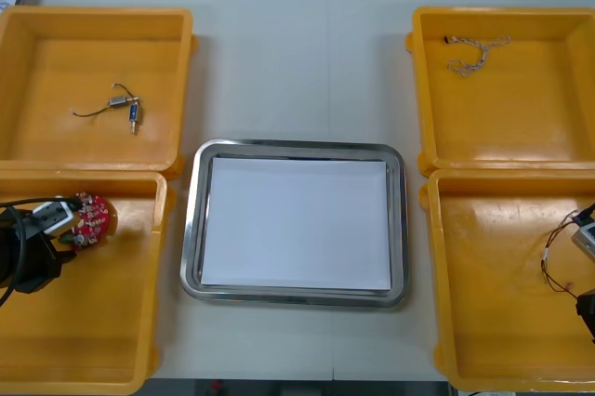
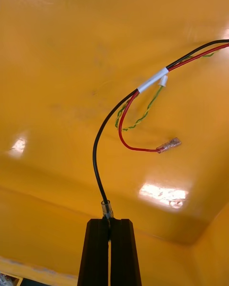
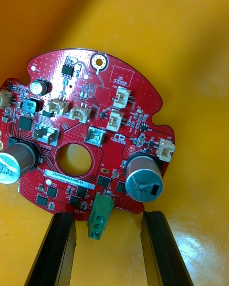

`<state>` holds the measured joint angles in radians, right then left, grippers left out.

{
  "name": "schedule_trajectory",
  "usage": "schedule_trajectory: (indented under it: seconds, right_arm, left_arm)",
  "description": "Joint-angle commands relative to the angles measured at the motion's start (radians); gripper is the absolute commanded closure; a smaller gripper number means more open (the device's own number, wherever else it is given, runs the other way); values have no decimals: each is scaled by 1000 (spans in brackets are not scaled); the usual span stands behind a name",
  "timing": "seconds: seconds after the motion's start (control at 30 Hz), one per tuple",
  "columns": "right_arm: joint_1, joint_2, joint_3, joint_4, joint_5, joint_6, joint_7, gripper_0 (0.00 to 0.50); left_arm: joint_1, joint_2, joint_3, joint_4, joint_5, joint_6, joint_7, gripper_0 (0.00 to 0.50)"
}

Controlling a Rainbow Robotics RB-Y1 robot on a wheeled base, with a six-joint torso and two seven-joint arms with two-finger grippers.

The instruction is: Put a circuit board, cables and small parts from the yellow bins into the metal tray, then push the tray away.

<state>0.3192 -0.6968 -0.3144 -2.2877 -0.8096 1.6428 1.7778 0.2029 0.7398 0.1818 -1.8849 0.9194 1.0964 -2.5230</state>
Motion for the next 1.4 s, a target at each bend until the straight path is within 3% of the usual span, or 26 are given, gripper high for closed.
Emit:
schedule_trajectory:
  seconds: [0.03,0.07,0.1,0.13,0.17,0.53,0.77,0.9,0.93,1.0,1.23,1.4]
  right_arm:
    - [31,20,-31,-36,-10,5,0,446]
    - [31,20,-31,-36,-10,0,0,446]
    - [29,20,-31,-36,-8,-5,2,102]
    - [31,20,-31,-36,-8,-6,2,20]
    - [31,20,-31,-36,-6,-9,0,0]
    - [4,20,-32,-36,-14,-18,-21,0]
    - [-69,36,-15,-29,-2,8,-199,0]
    - [-121,53,-11,-3,1,48,-282,0]
    - [-144,59,-11,10,4,66,-325,0]
    - [-163,65,-11,20,6,78,-359,0]
    - [-227,71,12,63,23,109,-537,0]
    - [-262,71,37,77,53,130,-736,0]
  left_arm:
    - [7,-14,-15,-6,-11,-12,-182,102]
    - [4,-16,-15,-6,-11,-12,-182,104]
    - [3,-16,-16,-8,-10,-12,-182,105]
    - [3,-16,-15,-6,-10,-12,-182,109]
    - [3,-16,-15,-6,-11,-12,-182,130]
    - [-13,-17,-15,-6,16,-12,-182,146]
    - [-16,-19,-15,-6,22,-15,-182,154]
    - [-16,-20,-15,-6,22,-15,-182,287]
    - [-16,-20,-15,-6,22,-16,-182,381]
    - [-16,-20,-15,-6,22,-16,-182,497]
    - [-16,-20,-15,-6,22,-16,-182,500]
    - [-14,-22,-15,-6,27,-16,-182,500]
